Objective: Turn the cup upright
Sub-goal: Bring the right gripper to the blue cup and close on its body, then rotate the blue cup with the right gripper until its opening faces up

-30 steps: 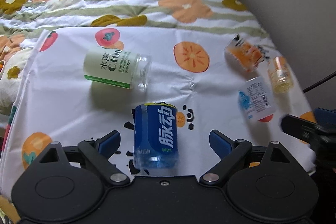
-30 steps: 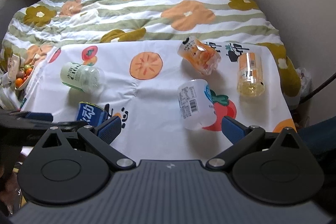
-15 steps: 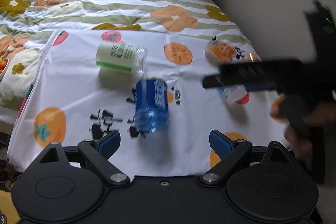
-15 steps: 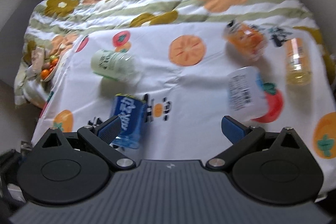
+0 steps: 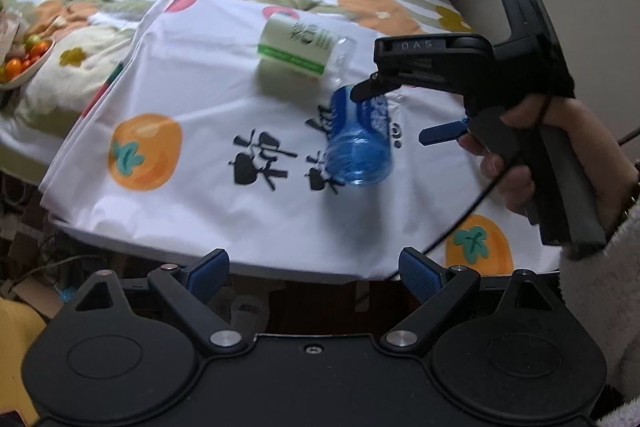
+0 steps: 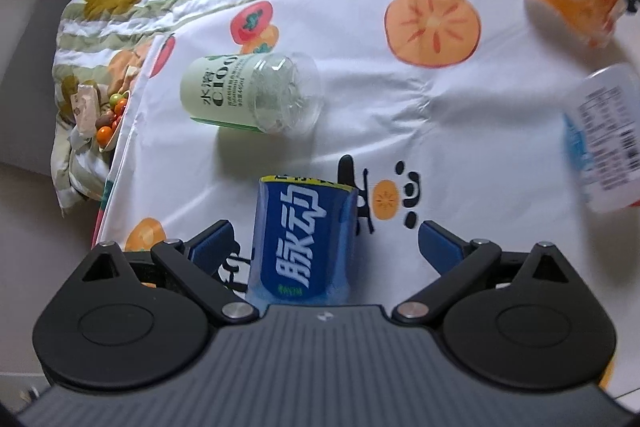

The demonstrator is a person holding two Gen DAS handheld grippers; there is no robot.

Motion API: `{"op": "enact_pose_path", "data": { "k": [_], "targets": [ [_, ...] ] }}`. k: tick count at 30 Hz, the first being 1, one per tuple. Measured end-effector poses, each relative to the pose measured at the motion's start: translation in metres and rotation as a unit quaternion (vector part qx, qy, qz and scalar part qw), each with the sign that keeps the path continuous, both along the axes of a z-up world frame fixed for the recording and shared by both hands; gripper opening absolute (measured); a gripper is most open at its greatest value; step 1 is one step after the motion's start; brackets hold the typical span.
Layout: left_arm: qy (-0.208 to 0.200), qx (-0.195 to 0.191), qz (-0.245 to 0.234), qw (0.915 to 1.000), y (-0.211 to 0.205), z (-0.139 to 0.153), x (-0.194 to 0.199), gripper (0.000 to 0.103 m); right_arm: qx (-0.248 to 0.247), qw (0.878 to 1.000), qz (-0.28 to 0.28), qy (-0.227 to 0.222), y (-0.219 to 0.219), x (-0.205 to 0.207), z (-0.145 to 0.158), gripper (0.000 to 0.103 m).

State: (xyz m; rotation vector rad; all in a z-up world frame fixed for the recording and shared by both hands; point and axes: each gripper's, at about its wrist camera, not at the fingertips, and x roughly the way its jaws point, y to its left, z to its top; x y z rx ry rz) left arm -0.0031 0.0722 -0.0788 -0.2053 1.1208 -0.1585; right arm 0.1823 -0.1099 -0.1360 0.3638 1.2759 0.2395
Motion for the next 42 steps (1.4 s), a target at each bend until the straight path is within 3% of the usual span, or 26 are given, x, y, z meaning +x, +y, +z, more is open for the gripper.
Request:
{"op": "enact_pose_path", "data": {
  "k": [9, 14, 15, 22, 25, 30, 36, 42],
  "targets": [
    [0.015, -0.004, 0.014, 0.9998, 0.013, -0.011, 0.004, 0.094, 0.006, 1.0, -0.012, 0.021, 0.009, 0.013, -0.02, 0.103],
    [0.018, -0.002, 0.018, 0.9997, 0.017, -0.014, 0.007, 0.094, 0.02, 0.999, -0.016, 0.034, 0.01, 0.017, -0.027, 0.087],
    [0.019, -0.001, 0.019, 0.9996, 0.017, -0.014, 0.008, 0.094, 0.024, 0.999, -0.016, 0.035, 0.01, 0.017, -0.027, 0.077],
    [0.016, 0.003, 0.021, 0.9996, 0.017, -0.013, 0.013, 0.094, 0.015, 1.0, -0.006, 0.011, 0.009, 0.014, -0.019, 0.076],
    [0.014, 0.004, 0.022, 0.9997, 0.017, -0.013, 0.016, 0.094, 0.013, 1.0, 0.001, -0.016, 0.008, 0.01, -0.008, 0.076],
    [0.009, 0.008, 0.019, 0.9997, 0.013, -0.011, 0.021, 0.094, -0.006, 0.995, 0.035, -0.097, 0.012, -0.003, 0.013, 0.076],
    [0.013, 0.012, 0.015, 0.9997, 0.009, -0.015, 0.026, 0.094, -0.029, 0.972, 0.084, -0.216, 0.023, -0.023, 0.018, 0.075],
    [0.025, 0.02, 0.01, 0.9994, 0.005, -0.024, 0.028, 0.094, -0.041, 0.955, 0.101, -0.275, 0.031, -0.029, 0.001, 0.075]
  ]
}}
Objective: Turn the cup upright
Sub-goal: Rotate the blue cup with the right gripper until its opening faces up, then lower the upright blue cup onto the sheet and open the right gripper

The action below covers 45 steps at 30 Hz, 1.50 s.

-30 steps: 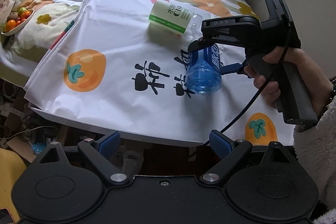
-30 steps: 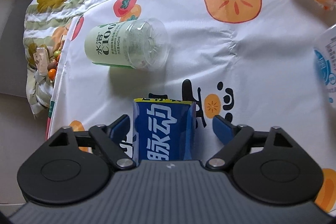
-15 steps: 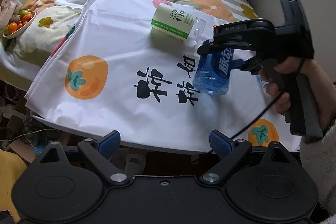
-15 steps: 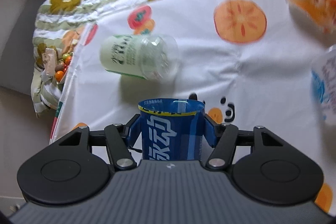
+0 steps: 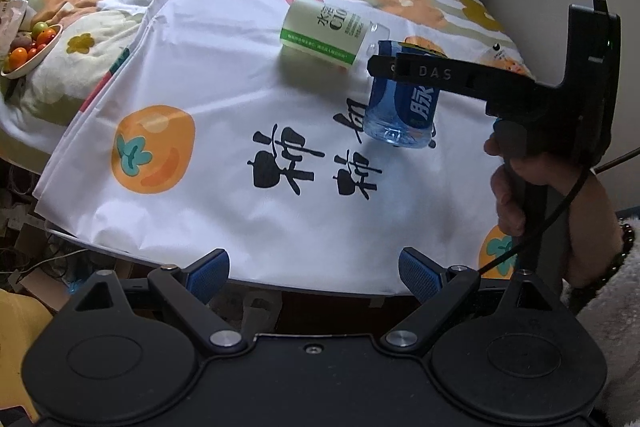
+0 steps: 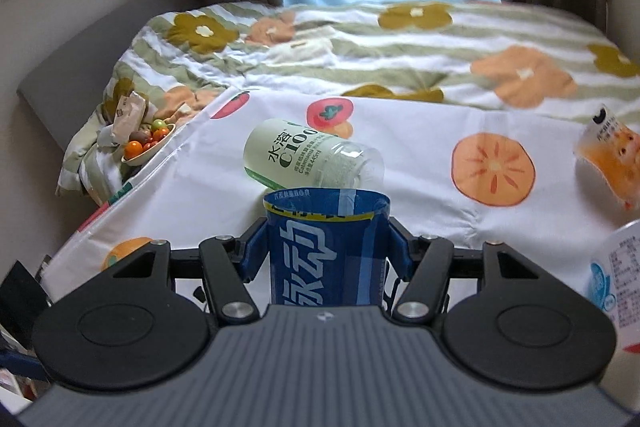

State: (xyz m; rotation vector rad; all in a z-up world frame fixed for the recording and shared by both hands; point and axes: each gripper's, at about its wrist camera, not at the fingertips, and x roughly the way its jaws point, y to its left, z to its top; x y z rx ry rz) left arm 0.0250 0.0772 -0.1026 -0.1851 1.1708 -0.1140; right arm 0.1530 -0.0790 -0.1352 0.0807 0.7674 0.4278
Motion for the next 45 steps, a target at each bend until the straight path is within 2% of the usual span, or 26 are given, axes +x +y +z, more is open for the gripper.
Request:
{"op": "enact_pose_path", "data": {
  "k": [9, 20, 26, 38, 39, 42, 45],
  "targets": [
    [0.014, 0.003, -0.005, 0.9999, -0.001, -0.01, 0.001, 0.094, -0.027, 0.997, 0.038, -0.065, -0.003, -0.026, -0.01, 0.076],
    [0.013, 0.006, -0.011, 0.9998, -0.001, -0.008, 0.004, 0.094, -0.011, 0.994, 0.05, -0.094, -0.018, -0.057, -0.016, 0.076],
    [0.016, 0.006, -0.016, 0.9997, 0.0, -0.01, 0.004, 0.094, -0.024, 0.991, 0.068, -0.114, -0.022, -0.078, -0.02, 0.076],
    [0.014, 0.007, -0.023, 0.9996, -0.004, -0.009, 0.001, 0.094, -0.039, 0.991, 0.071, -0.103, -0.02, -0.089, -0.021, 0.076],
    [0.014, 0.007, -0.023, 0.9996, -0.004, -0.009, 0.001, 0.094, -0.042, 0.991, 0.069, -0.103, -0.02, -0.089, -0.021, 0.081],
    [0.011, 0.008, -0.023, 0.9996, -0.004, -0.007, 0.0, 0.094, -0.043, 0.992, 0.064, -0.104, -0.019, -0.091, -0.019, 0.103],
    [0.008, 0.011, -0.022, 0.9997, -0.004, -0.004, 0.0, 0.094, -0.039, 0.991, 0.061, -0.109, -0.021, -0.094, -0.015, 0.103]
  ]
}}
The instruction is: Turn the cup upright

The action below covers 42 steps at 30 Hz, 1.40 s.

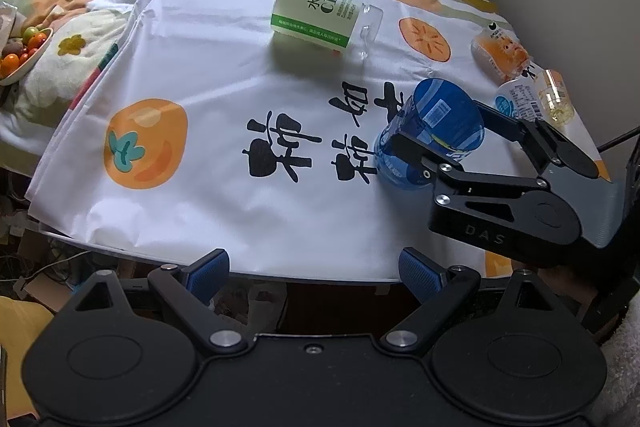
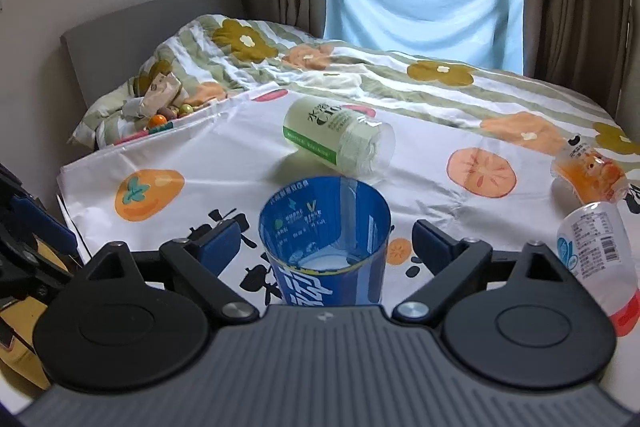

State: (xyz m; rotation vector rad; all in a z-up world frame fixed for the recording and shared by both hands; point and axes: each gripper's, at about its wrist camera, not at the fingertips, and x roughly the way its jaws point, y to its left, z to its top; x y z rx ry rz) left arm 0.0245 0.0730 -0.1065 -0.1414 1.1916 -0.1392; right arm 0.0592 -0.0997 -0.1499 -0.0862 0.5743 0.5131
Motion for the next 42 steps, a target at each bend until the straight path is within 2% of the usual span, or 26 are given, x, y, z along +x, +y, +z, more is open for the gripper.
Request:
{"op": "enact_pose_path", "data": {
  "k": [5, 10, 15, 21, 28, 32, 36, 42],
  "targets": [
    [-0.019, 0.005, 0.001, 0.9998, 0.0, 0.014, 0.0, 0.094, 0.009, 1.0, -0.021, 0.016, -0.01, -0.001, 0.023, 0.103],
    [-0.056, 0.015, -0.004, 0.9983, -0.003, 0.043, 0.002, 0.094, 0.023, 0.997, -0.063, 0.038, -0.031, -0.007, 0.069, 0.103],
    [-0.099, 0.028, -0.011, 0.9946, -0.01, 0.072, 0.005, 0.094, 0.013, 0.991, -0.113, 0.074, -0.052, -0.017, 0.116, 0.103],
    [-0.152, 0.058, -0.021, 0.9864, -0.022, 0.095, 0.002, 0.094, -0.029, 0.977, -0.179, 0.115, -0.07, -0.033, 0.149, 0.103],
    [-0.175, 0.096, -0.027, 0.9795, -0.031, 0.097, -0.005, 0.096, -0.057, 0.96, -0.222, 0.159, -0.078, -0.047, 0.151, 0.103],
    [-0.18, 0.101, -0.024, 0.9781, -0.034, 0.097, -0.01, 0.096, -0.052, 0.952, -0.246, 0.174, -0.085, -0.051, 0.143, 0.103],
    [-0.187, 0.114, -0.024, 0.9754, -0.039, 0.099, -0.013, 0.096, -0.053, 0.947, -0.262, 0.179, -0.088, -0.055, 0.137, 0.103],
    [-0.194, 0.112, -0.023, 0.9744, -0.041, 0.1, -0.018, 0.096, -0.058, 0.945, -0.268, 0.178, -0.089, -0.057, 0.137, 0.103]
  ]
}}
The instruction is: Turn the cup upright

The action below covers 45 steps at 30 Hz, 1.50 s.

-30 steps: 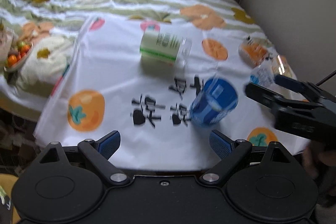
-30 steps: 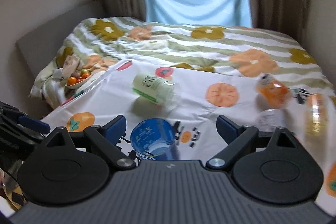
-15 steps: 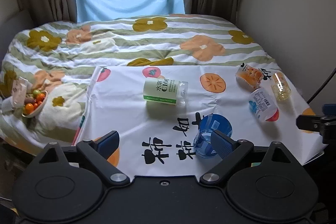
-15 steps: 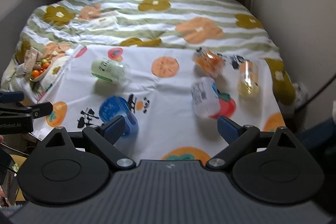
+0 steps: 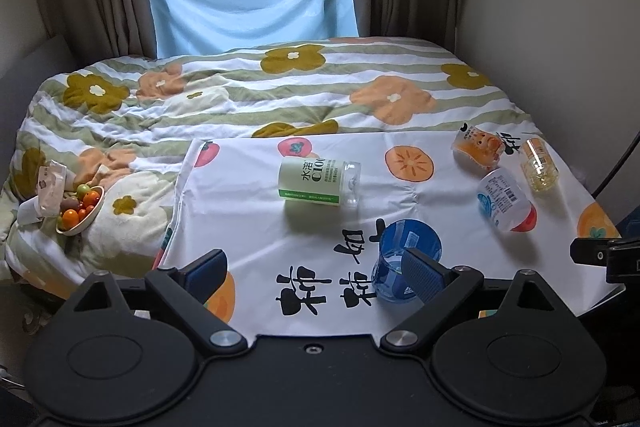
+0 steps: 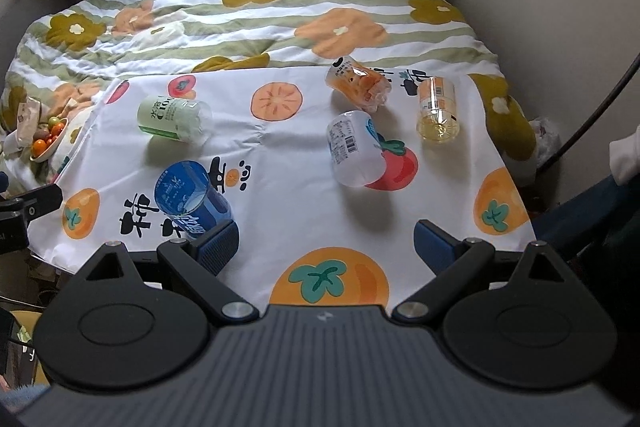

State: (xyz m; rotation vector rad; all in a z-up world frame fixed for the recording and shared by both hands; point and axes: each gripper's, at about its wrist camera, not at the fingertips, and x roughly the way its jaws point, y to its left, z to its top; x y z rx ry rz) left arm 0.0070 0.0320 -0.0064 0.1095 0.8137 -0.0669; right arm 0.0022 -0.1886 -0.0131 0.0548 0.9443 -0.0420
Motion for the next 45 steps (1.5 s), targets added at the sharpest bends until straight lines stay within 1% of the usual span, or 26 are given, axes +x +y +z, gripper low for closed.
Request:
{"op": "enact_pose_path", "data": {
  "k": [45],
  "targets": [
    [0.003, -0.002, 0.001, 1.0, -0.0026, -0.0013, -0.0045, 0.096, -0.001, 1.0, -0.006, 0.0, -0.0058, -0.0047, -0.0005, 0.103]
  ]
}}
